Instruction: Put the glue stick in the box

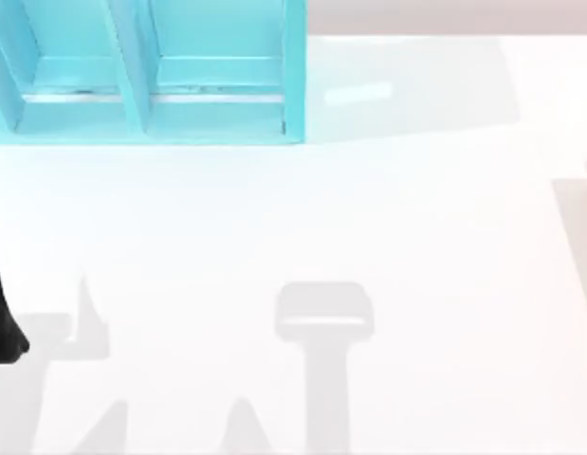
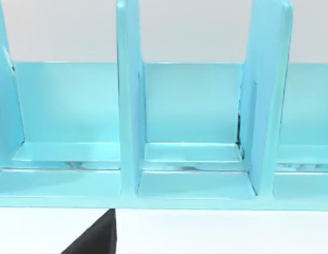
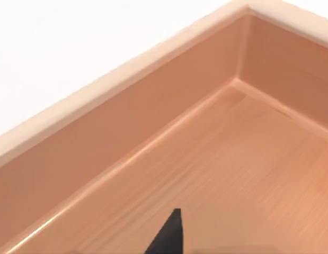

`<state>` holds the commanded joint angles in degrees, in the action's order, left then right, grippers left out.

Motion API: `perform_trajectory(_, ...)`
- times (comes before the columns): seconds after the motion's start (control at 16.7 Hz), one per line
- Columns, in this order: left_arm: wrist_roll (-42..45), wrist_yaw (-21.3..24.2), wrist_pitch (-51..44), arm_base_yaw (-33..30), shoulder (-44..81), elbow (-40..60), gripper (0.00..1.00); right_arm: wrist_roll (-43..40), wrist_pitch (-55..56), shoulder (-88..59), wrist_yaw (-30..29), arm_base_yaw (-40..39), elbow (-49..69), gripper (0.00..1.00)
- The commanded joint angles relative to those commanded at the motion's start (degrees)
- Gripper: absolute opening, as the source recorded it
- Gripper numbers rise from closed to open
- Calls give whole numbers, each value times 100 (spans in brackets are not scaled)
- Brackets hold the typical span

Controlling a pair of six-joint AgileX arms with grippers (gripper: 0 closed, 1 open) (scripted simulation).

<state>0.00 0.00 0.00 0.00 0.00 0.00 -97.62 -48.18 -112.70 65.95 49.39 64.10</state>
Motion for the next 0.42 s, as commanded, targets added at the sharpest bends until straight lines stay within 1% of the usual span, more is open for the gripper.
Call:
perform_trajectory(0.06,0,0,0,0,0,0,100,0,0,0,0,0,0,98)
perform_trajectory(0.12,0,0,0,0,0,0,100,0,0,0,0,0,0,100)
perform_trajectory(0.42,0,0,0,0,0,0,100,0,0,0,0,0,0,100)
